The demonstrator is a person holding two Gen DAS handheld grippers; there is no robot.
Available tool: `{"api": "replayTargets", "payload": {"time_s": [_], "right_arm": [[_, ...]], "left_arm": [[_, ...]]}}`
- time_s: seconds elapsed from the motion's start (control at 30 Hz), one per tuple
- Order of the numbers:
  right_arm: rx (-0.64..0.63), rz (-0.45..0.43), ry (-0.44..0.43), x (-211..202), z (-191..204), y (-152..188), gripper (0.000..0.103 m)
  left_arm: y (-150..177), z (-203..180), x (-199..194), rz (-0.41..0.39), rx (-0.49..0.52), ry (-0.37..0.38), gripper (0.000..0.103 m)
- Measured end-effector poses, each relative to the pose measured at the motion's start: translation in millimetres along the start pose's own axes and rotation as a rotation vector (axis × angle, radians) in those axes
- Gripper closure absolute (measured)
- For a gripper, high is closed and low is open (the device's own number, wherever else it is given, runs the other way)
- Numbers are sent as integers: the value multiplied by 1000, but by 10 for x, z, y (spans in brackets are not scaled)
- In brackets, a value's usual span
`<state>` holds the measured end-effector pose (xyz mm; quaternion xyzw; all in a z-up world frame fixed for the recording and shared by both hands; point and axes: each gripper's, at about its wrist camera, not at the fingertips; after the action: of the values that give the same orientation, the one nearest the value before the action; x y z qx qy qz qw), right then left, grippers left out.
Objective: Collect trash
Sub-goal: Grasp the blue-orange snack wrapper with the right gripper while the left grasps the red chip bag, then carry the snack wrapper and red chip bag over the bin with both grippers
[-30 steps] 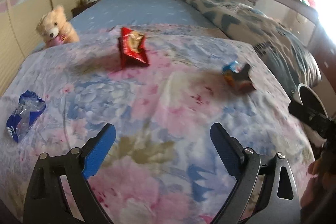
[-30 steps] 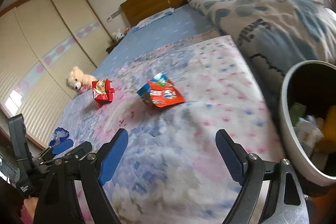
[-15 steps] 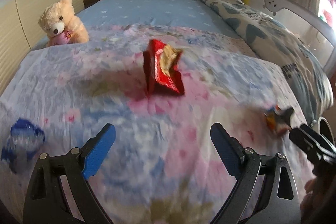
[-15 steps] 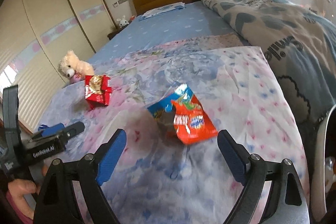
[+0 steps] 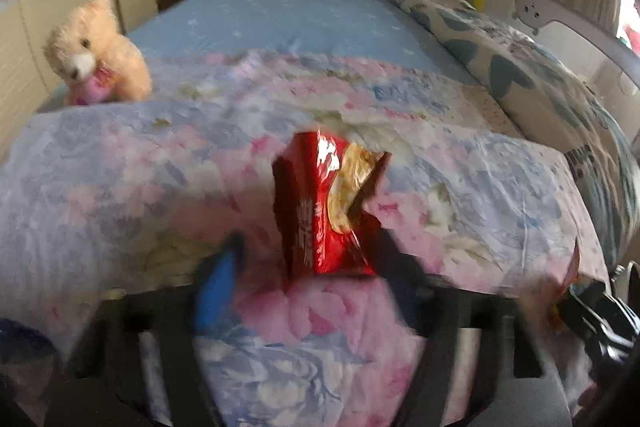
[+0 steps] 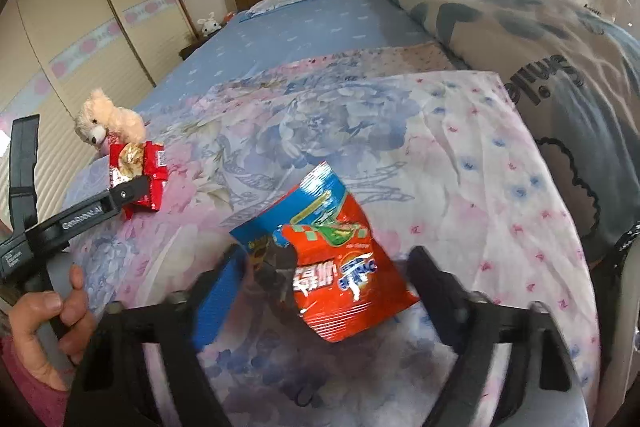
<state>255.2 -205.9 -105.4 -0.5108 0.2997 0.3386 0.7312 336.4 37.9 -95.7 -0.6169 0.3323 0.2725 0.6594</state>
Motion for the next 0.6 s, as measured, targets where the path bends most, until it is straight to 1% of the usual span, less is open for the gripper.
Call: {"api": "replayTargets", "payload": {"time_s": [0.03,0.07,0.13,0.17,0.2,0.23,0.37,0.6], "right_arm": [[1,1,3,3,-4,3,41],[2,-3,4,-1,-7,4,48],[1,-4,-10,-15,-13,10,67],[1,-4,-10,-17,-16,12,69],[3,-12,-15,-37,-23,16,79],[5,-23,-27,-77,-34,25,92],[15,-28,-60,-179,-49,70,93],[41,-27,-116,-461,-142,261,93]], "left_arm": [[12,-7,14,6,1,20,66],[23,-12,-5,-1,2,30,67],[40,-45,-62,-12,15,44,78],[53,-71,-94,-12,24,56,86],[71,-100,-131,-14,33,67,91],[84,-129,-163,-16,40,74,91],[231,-287,-355,-22,64,119,92],[531,-573,-687,-15,83,187,92]]}}
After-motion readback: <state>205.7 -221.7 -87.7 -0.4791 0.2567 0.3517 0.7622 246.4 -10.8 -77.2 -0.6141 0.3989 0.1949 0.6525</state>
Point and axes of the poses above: each gripper's, at about its wrist camera, not at the fingertips, and x roughly the way its jaws point, z to its left, y to its underside, and after that the axes turned 10 degrees about x, right-handed
